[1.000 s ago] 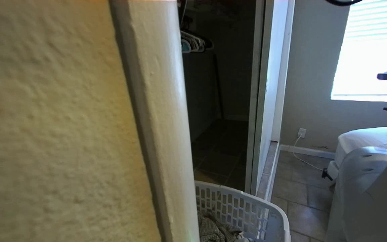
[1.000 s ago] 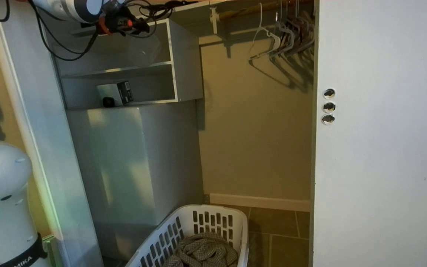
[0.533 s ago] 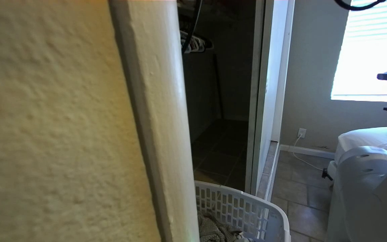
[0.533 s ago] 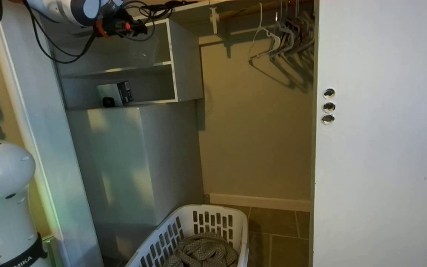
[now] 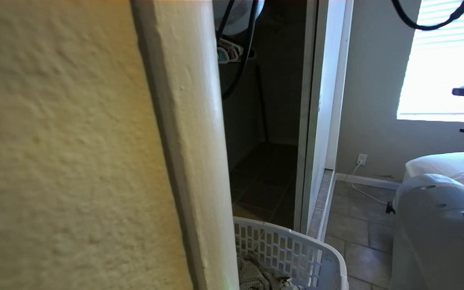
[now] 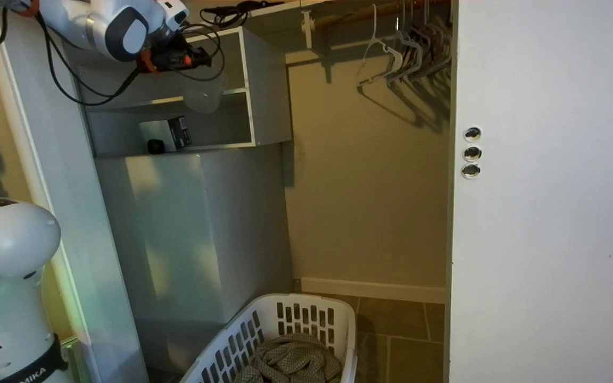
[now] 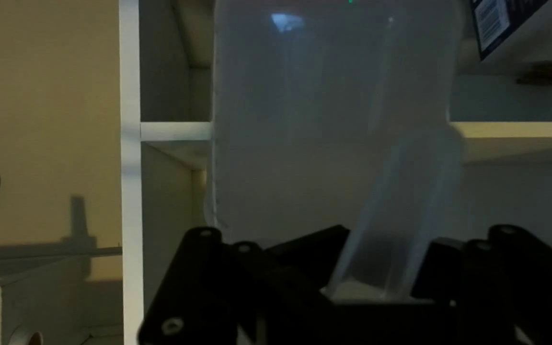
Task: Move the jar from the top shelf to the shelf below
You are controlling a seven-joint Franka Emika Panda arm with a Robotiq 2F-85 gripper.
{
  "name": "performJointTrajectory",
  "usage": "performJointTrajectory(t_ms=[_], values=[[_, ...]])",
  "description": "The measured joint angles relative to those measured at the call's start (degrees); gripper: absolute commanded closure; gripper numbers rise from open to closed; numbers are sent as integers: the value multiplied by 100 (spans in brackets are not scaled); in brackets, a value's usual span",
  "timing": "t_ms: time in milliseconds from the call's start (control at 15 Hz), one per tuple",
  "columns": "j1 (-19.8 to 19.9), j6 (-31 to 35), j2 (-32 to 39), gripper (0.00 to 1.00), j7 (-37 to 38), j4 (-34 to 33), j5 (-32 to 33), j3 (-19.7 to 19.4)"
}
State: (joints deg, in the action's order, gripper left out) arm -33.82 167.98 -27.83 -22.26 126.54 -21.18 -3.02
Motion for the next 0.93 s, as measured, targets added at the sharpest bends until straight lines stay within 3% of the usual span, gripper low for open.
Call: performJointTrajectory(t_ms=[533,933], values=[[-1250,607,-105,100,-568,406,-240,-945],[-1573,703,-390,100,-642,434,-239,-1217]])
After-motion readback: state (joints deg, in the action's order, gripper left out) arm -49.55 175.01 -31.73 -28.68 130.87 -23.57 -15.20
